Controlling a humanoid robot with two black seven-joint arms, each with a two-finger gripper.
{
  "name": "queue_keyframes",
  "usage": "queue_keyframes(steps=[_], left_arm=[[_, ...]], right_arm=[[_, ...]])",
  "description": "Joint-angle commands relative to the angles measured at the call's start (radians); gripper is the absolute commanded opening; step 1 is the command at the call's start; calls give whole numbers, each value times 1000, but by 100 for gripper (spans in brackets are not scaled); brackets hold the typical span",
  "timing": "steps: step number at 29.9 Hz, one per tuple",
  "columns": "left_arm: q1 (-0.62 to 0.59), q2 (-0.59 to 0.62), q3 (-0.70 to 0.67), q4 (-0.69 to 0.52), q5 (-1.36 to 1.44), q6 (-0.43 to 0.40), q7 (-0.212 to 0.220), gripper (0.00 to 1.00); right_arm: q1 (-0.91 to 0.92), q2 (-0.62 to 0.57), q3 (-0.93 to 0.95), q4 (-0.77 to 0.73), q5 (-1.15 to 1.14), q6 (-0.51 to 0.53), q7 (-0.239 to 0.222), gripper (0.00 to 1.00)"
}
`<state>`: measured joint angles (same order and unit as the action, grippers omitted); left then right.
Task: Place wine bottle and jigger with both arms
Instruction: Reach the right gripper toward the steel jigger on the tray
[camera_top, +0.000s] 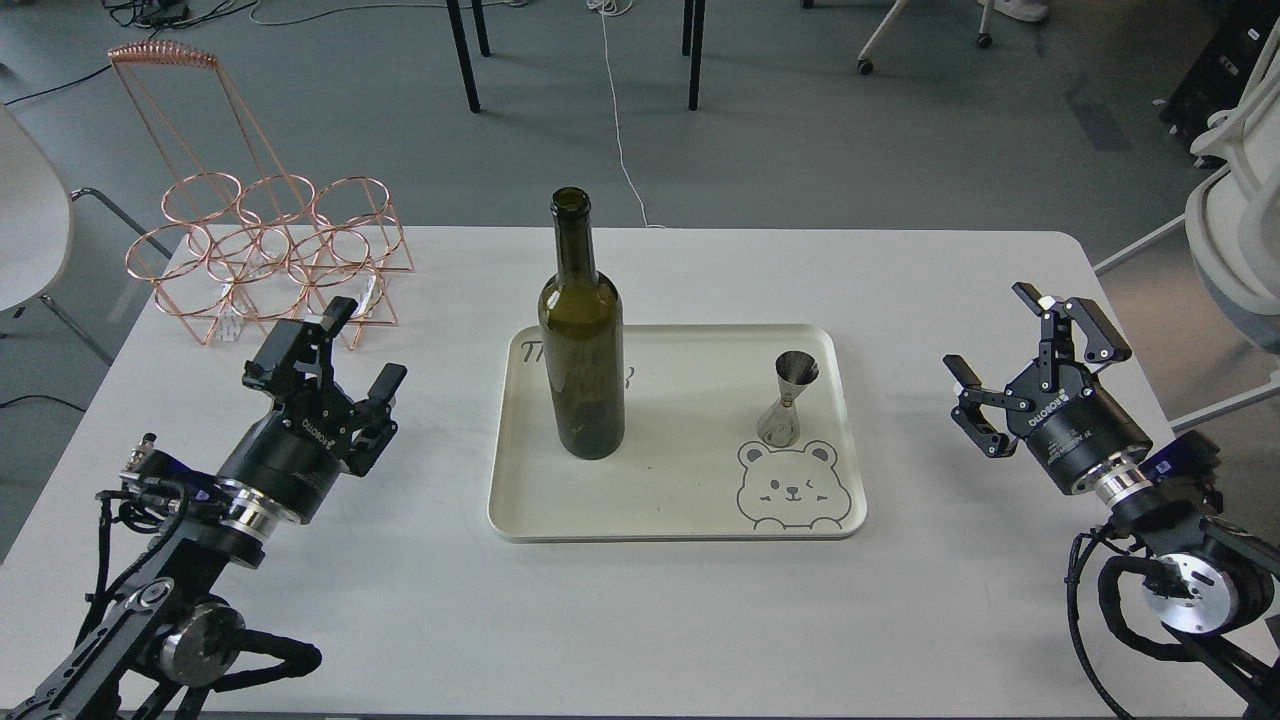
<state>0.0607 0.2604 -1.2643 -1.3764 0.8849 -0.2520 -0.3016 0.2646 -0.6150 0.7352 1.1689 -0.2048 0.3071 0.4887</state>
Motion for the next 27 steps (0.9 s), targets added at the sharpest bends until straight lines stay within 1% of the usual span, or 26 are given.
queue_keyframes(steps=[1,3,5,8,11,15,17,19,22,24,27], left_arm=[[4,2,2,-1,0,42,-10,98],[4,14,3,-1,3,34,-27,98],[-1,25,5,-3,2,20,-57,98],[-1,37,-7,-1,-6,-38,-112,98],[-1,63,-4,-3,-6,-55,-187,98],[-1,76,-4,-3,-6,-56,-187,98],[-1,76,-4,-4,-6,-56,-187,98],[-1,74,-3,-4,-6,-56,-187,98],[1,71,-1,-4,-6,-56,-187,98],[1,71,-1,-6,-6,-56,-187,98],[1,72,-1,-6,-6,-56,-187,98]], right_arm=[[-2,-2,0,2,-13,1,0,99],[-1,-5,0,6,-16,1,0,99],[2,-14,0,12,-25,1,0,99],[13,-69,0,54,-154,1,0,99],[15,-159,-11,142,-428,1,0,99],[8,-239,-14,219,-894,-28,0,99],[4,-253,-22,236,-1089,-106,0,99],[11,-256,-63,233,-1264,-242,0,99],[36,-252,-134,207,-1438,-408,0,99],[70,-232,-161,175,-1525,-474,0,99],[108,-148,-180,83,-1645,-555,0,99]])
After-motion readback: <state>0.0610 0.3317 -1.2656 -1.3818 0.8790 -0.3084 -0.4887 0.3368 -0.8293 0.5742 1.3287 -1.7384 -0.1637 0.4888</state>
